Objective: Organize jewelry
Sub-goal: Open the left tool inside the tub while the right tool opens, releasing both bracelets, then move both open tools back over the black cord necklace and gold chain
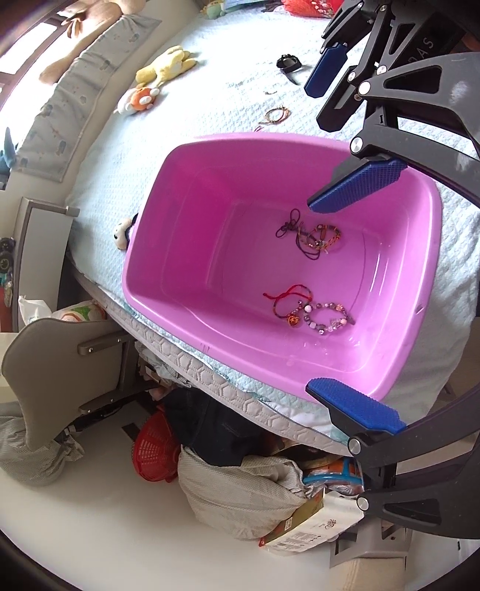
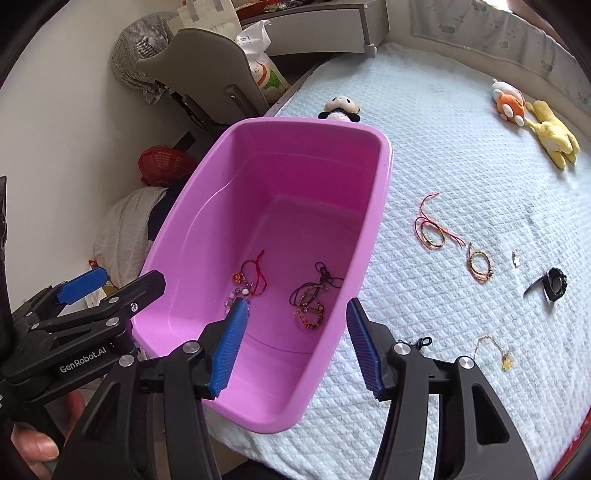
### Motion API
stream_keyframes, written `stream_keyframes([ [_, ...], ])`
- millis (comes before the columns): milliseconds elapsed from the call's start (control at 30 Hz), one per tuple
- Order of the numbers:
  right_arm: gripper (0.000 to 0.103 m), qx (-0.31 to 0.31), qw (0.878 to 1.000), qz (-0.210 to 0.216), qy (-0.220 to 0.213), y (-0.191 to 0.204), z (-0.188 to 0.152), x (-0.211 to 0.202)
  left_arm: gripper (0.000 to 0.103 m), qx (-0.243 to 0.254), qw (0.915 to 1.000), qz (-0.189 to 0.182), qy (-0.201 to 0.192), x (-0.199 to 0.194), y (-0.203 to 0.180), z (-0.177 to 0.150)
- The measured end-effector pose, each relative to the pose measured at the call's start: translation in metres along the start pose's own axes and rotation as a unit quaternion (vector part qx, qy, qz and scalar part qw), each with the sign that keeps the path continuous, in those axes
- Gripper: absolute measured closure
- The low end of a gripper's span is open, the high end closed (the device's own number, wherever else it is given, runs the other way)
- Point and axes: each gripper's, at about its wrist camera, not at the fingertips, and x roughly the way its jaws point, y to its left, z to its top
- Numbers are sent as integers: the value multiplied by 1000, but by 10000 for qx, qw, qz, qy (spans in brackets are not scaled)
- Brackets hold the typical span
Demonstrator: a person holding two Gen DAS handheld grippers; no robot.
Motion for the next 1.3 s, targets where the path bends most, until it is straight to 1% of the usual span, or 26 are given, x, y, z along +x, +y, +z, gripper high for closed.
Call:
stream_keyframes([
  [100,45,8,10000,15,-82,-7,-11,-16,13,59,10000,-10,6,-10,-9,-9],
  [233,44,131,9997,-5,-192,-24,-30,-37,13,130,9999,-72,9,-25,-24,-23],
  [367,43,271,9993,-80,-265,-48,-55,-60,13,253,9996,-86,-32,-40,-44,-39],
  [500,39,445,9983,-158,-335,-77,-85,-83,12,387,9992,-88,-65,-55,-70,-59],
  [767,39,759,9953,-318,-513,-145,-141,-132,10,557,9980,-209,-210,-83,-128,-100],
  [833,37,791,9946,-364,-566,-160,-155,-142,10,558,9979,-246,-197,-85,-142,-111],
  [1100,37,923,9932,-456,-548,-215,-203,-156,9,696,9971,-277,-108,-89,-189,-155],
  [1300,37,1194,9901,-551,-498,-243,-224,-153,8,775,9965,-323,-11,-80,-210,-169],
])
